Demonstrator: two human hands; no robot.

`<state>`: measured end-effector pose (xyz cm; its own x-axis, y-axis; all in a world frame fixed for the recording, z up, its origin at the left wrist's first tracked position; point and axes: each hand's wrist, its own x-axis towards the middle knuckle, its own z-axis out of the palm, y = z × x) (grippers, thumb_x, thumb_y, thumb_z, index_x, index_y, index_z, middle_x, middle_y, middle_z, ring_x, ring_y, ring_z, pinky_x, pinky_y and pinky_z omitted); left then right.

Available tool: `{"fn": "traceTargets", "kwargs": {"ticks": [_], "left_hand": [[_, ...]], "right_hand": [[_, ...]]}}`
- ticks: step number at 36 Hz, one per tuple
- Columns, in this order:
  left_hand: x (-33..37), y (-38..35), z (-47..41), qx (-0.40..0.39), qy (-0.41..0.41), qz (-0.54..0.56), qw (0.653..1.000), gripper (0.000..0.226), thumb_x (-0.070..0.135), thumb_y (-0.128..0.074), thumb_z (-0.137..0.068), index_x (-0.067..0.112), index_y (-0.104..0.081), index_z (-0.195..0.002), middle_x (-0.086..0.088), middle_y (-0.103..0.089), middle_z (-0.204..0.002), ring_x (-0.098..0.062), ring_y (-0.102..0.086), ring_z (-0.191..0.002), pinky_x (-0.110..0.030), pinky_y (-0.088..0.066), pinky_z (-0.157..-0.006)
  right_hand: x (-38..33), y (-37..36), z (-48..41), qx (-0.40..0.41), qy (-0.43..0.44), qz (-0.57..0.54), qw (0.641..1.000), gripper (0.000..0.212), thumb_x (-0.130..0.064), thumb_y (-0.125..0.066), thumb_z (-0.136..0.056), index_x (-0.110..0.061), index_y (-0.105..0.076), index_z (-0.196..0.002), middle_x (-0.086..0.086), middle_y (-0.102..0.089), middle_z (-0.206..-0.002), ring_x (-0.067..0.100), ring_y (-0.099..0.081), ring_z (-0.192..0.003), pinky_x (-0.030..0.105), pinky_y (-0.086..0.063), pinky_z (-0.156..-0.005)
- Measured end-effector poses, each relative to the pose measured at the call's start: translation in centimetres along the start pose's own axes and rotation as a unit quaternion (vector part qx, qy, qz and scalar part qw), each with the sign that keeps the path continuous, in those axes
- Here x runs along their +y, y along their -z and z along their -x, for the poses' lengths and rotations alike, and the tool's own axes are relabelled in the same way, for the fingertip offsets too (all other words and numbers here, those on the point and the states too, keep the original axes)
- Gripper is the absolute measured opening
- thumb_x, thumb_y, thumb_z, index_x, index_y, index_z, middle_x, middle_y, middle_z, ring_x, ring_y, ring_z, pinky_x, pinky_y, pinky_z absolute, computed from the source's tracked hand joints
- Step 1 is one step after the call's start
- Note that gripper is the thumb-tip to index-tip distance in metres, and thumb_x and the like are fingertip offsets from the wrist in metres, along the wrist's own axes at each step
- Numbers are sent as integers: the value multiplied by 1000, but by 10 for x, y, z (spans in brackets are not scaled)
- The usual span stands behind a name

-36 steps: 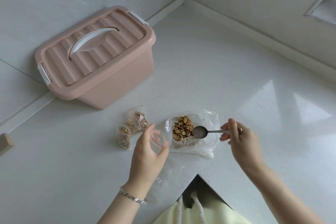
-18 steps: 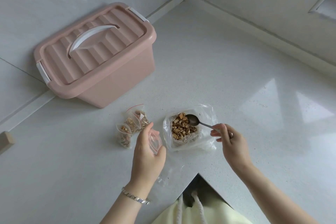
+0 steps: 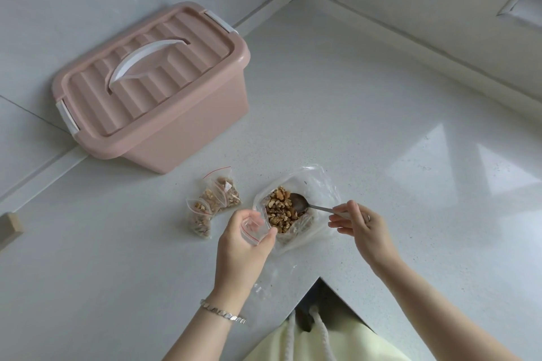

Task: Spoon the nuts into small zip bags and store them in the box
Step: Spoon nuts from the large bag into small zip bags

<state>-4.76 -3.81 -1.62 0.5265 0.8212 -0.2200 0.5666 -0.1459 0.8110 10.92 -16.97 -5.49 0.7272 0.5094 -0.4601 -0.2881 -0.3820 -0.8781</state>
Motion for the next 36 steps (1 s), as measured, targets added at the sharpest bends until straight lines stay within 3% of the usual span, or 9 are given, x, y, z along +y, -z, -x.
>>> {"fn": "traceTargets", "kwargs": {"ticks": [7,15,20,23,27,36], "left_hand": [[-1,1,1,-3,22,11,1000,27,21,-75,-74,23,-57,-93,12,-65,-87,2,-58,-84,2,-38,-64],[-4,5,0,6,40,3,999,39,23,-76,-74,23,-57,-108,14,-62,-88,11,-51,-83,4,-36,-64],[-8,4,-2,11,39,-5,999,31,24,-77,-73,23,-60,-98,6,-67,-90,1,-56,-86,2,-37,-66],[-9,3,-3,14,40,-9,999,28,24,-77,-72,21,-61,-95,7,-67,-89,3,-56,-84,3,-36,-64],[-8,0,-5,15,35,-20,999,27,23,-77,-72,20,-61,-94,12,-63,-85,5,-55,-79,2,-38,-62],[4,-15,-13,6,15,3,1000,25,23,-77,-72,18,-60,-90,8,-65,-81,1,-58,-76,-3,-42,-60]], "right_hand": [[-5,1,-1,-3,-129,-118,985,39,-29,-38,-98,-3,-64,-88,17,-70,-79,24,-70,-73,29,-58,-69],[-7,-11,5,-16,-90,-83,992,36,-27,-37,-98,-5,-64,-86,16,-70,-79,23,-70,-72,27,-58,-68],[-6,-11,6,-31,-125,-136,982,37,-29,-37,-98,-3,-63,-89,17,-70,-81,24,-70,-74,28,-58,-69],[-8,-7,7,-35,-137,-166,976,38,-30,-36,-98,-4,-62,-89,16,-70,-81,22,-69,-73,27,-57,-69],[-23,2,13,-25,-99,-163,981,38,-30,-36,-97,-4,-62,-88,15,-70,-77,21,-69,-70,25,-58,-66],[-69,13,45,-42,93,-79,992,41,-37,-39,-84,-6,-65,-81,12,-71,-74,22,-69,-69,24,-55,-63]]}}
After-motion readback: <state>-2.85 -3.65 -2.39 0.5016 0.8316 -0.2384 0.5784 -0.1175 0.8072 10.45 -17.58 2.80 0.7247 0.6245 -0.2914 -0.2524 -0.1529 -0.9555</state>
